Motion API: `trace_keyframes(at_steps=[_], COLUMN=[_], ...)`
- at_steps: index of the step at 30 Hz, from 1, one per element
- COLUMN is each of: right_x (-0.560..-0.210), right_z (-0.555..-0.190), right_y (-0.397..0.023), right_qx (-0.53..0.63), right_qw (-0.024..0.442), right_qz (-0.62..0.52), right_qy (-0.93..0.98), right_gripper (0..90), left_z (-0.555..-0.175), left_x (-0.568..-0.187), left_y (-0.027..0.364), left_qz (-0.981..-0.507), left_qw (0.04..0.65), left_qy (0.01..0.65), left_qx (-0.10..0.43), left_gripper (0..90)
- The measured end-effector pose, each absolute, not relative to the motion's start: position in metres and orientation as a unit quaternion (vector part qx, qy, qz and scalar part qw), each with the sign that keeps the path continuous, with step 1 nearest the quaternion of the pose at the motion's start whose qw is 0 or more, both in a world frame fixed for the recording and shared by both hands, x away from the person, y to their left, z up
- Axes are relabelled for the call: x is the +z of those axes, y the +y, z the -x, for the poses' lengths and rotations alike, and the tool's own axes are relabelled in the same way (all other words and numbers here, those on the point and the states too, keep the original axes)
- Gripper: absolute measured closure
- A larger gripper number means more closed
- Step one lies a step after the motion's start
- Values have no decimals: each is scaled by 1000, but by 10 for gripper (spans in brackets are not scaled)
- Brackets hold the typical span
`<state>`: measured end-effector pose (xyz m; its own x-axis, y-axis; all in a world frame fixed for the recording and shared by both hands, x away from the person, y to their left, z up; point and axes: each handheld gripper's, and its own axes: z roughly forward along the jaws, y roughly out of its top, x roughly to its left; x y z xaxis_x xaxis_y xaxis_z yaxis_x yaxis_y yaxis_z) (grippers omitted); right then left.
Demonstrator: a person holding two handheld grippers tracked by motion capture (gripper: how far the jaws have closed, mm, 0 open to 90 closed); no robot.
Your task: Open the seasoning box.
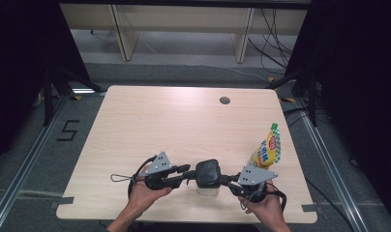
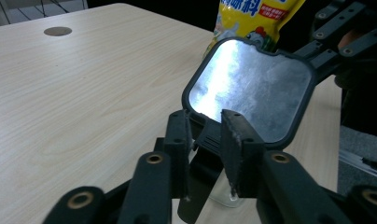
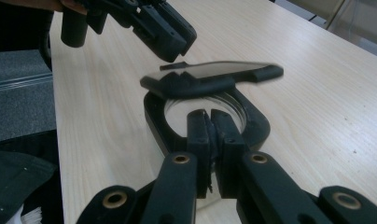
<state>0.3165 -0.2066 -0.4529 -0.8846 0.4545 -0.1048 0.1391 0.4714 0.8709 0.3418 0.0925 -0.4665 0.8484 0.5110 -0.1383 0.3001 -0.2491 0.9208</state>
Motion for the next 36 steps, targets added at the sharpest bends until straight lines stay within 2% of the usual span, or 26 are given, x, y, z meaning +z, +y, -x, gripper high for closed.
trace_keyframes(at_steps=[6,9,12,21,24,27,30,36], right_x=[-451,-450,-448,-442,-438,-437,-435,-434], right_z=[-317,-317,-317,-321,-323,-324,-326,-329], right_y=[-205,-204,-201,-192,-183,-179,-169,-156], right_qx=[483,484,487,491,500,499,504,504], right_qw=[171,168,169,178,174,175,172,169], right_qz=[-177,-172,-172,-160,-155,-151,-143,-135], right_qy=[840,841,840,838,834,835,834,836], right_gripper=[871,870,862,863,863,863,866,867], left_z=[-340,-338,-341,-349,-351,-351,-350,-348], left_x=[-472,-479,-488,-498,-502,-503,-501,-502], left_y=[108,109,107,97,92,91,90,89], left_qz=[-783,-792,-812,-823,-829,-828,-833,-831], left_qw=[568,551,526,512,513,512,508,508], left_qy=[240,250,243,235,212,217,199,207], left_qx=[85,78,72,66,69,75,92,94], left_gripper=[626,566,547,580,658,699,711,716])
